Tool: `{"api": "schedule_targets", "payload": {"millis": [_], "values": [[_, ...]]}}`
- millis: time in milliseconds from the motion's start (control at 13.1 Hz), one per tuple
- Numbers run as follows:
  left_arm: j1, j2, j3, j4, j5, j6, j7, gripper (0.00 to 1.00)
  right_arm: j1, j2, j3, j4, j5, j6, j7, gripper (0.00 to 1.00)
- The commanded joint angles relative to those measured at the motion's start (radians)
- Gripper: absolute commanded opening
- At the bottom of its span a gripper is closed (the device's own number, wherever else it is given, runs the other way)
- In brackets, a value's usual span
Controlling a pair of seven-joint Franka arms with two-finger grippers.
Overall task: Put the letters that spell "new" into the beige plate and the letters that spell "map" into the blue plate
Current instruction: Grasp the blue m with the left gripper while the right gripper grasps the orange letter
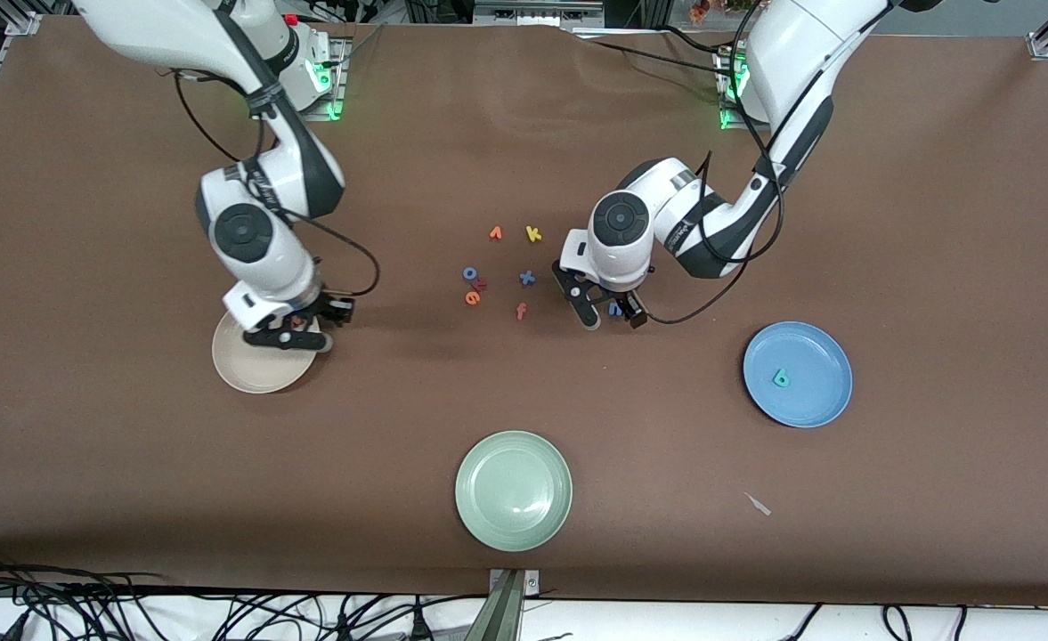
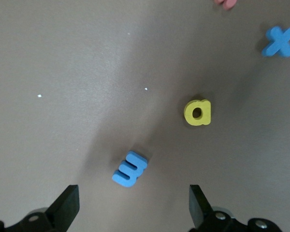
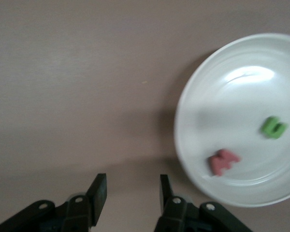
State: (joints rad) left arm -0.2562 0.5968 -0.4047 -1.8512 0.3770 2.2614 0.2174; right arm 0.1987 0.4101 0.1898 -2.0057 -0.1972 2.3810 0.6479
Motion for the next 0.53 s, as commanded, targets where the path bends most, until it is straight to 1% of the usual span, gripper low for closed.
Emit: {"api": "schedule_targets", "payload": {"millis": [0, 76, 228, 457], "values": [[0.021, -0.025, 0.003, -0.091, 0.069, 0.142, -0.001, 1.00, 0.028, 0.064, 0.037, 0.048, 0.005, 0.050, 0.206, 0.52], [0.023, -0.022, 0.003, -0.107, 0.100, 0.173, -0.001, 1.00, 0.045, 0.076, 0.037, 0.054, 0.005, 0.067, 0.263, 0.52], [0.028, -0.017, 0.003, -0.109, 0.151, 0.176, 0.000, 0.99, 0.079, 0.107, 0.046, 0.077, 0.005, 0.089, 0.370, 0.52], [0.037, -0.005, 0.003, -0.117, 0.171, 0.181, -0.001, 0.95, 0.119, 0.145, 0.060, 0.120, 0.005, 0.090, 0.545, 0.52]]}}
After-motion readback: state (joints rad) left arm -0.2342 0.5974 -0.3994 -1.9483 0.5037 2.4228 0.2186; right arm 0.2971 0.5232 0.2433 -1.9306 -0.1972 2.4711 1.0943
